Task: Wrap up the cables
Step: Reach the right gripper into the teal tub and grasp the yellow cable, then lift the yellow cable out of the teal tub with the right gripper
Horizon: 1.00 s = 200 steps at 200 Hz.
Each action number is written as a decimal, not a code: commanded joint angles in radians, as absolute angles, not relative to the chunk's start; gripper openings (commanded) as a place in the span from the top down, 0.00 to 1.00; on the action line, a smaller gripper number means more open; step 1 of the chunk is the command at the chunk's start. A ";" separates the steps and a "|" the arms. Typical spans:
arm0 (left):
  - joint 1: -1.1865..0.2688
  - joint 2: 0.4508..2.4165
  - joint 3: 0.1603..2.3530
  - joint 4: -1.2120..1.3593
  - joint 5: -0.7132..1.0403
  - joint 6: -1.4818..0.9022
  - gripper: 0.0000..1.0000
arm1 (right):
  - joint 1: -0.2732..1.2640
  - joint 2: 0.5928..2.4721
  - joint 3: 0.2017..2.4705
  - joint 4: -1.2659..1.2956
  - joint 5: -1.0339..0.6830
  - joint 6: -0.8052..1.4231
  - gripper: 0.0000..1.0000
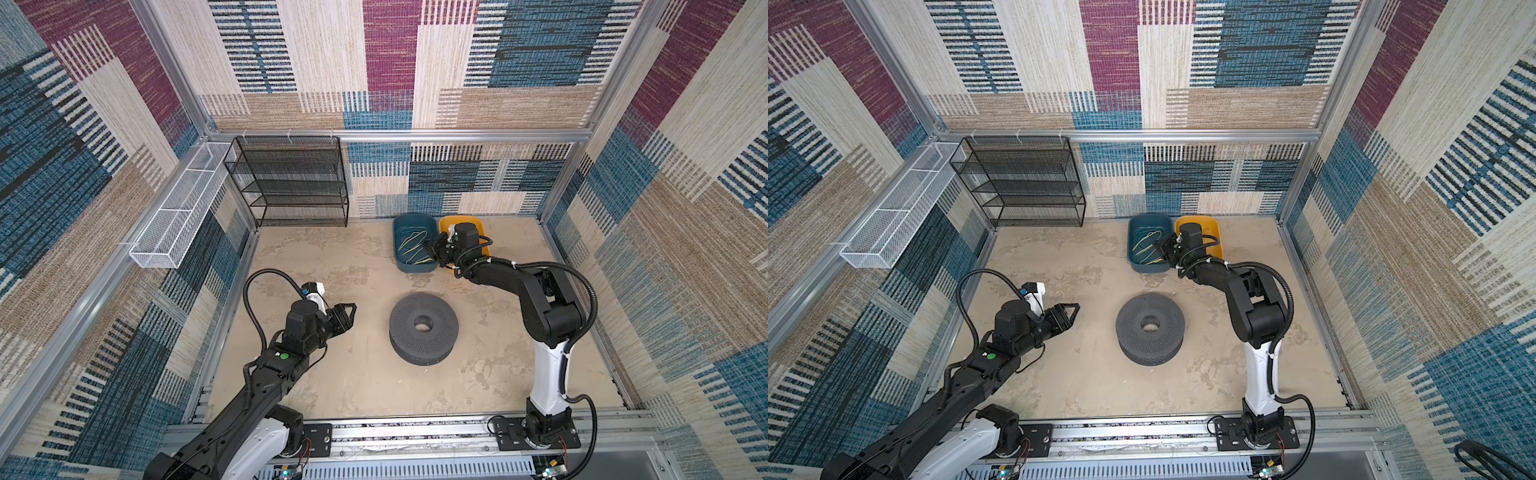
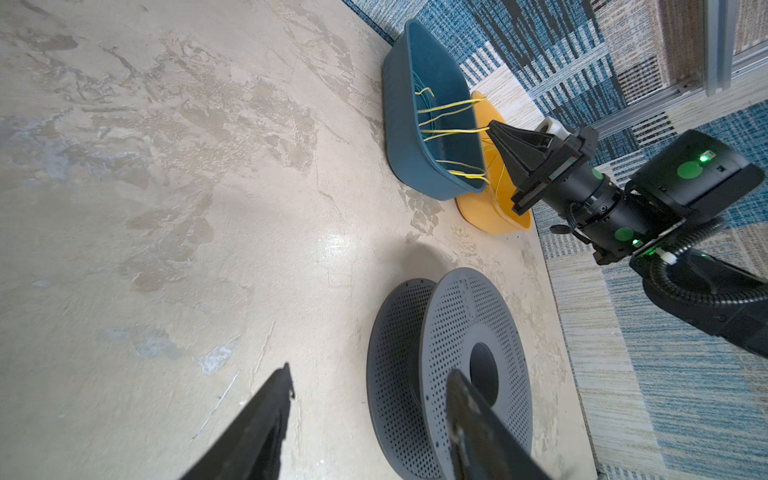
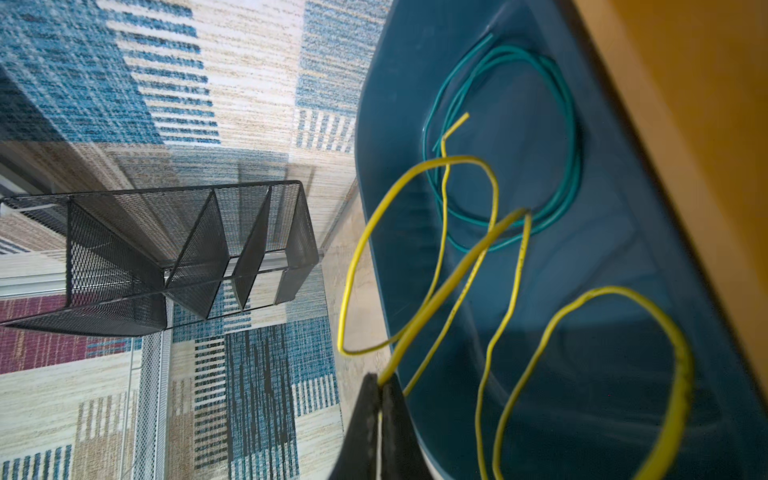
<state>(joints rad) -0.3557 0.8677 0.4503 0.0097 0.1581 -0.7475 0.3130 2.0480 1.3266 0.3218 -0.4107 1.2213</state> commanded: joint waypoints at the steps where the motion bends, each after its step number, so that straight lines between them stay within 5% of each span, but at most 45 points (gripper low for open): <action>1: -0.353 0.861 0.462 0.011 0.152 -0.753 0.39 | 0.313 2.028 1.322 0.397 -0.442 1.238 0.98; 200: -0.356 0.816 0.542 -0.078 0.152 -0.736 0.38 | 0.314 1.852 1.312 0.327 -0.556 1.031 1.00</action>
